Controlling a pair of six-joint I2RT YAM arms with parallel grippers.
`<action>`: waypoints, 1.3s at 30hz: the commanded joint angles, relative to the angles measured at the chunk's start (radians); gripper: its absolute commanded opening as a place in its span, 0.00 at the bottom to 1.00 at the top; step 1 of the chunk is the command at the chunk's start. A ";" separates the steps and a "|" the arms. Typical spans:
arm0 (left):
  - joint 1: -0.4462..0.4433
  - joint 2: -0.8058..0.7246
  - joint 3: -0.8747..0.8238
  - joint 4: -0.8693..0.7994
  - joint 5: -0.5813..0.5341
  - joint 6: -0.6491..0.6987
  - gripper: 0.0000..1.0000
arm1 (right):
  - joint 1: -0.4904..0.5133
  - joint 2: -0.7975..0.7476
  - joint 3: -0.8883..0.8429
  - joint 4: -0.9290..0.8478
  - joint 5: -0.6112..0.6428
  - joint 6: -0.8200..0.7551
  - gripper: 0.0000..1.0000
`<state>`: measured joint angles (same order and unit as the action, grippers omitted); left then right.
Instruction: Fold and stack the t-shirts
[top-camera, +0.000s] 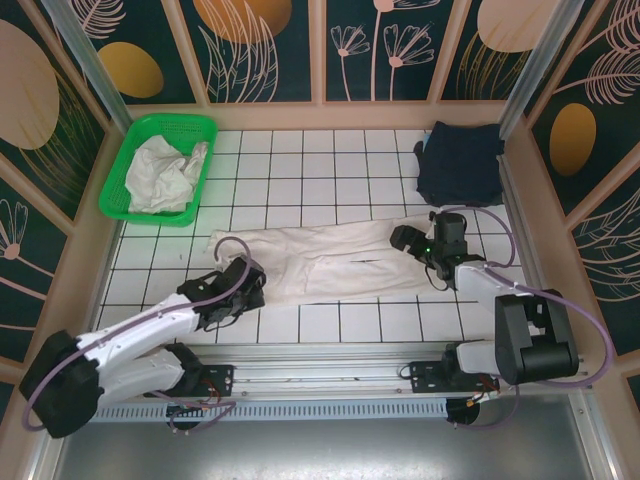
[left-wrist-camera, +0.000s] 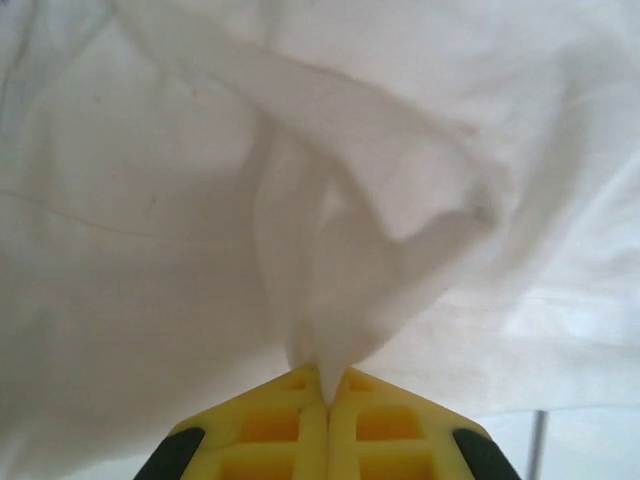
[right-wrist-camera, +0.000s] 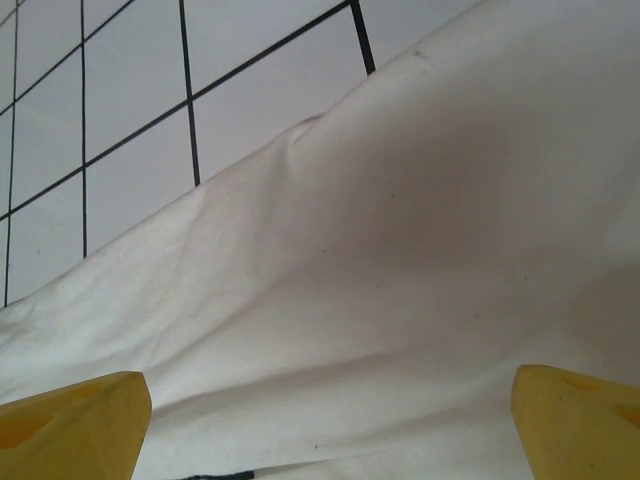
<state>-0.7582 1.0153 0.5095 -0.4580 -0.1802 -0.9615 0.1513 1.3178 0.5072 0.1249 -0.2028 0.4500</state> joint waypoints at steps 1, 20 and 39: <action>0.002 -0.145 0.004 -0.022 -0.039 -0.071 0.00 | -0.004 0.009 0.013 0.013 -0.003 -0.017 0.93; 0.007 -0.121 0.086 0.041 -0.162 0.018 0.60 | -0.015 -0.089 -0.037 0.048 -0.028 -0.024 0.92; 0.360 0.532 0.146 0.440 0.018 0.291 0.65 | -0.010 0.019 -0.046 0.018 0.042 0.068 0.80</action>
<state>-0.4198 1.5127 0.6487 -0.0917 -0.1860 -0.7212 0.1436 1.3861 0.4755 0.1993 -0.2268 0.5064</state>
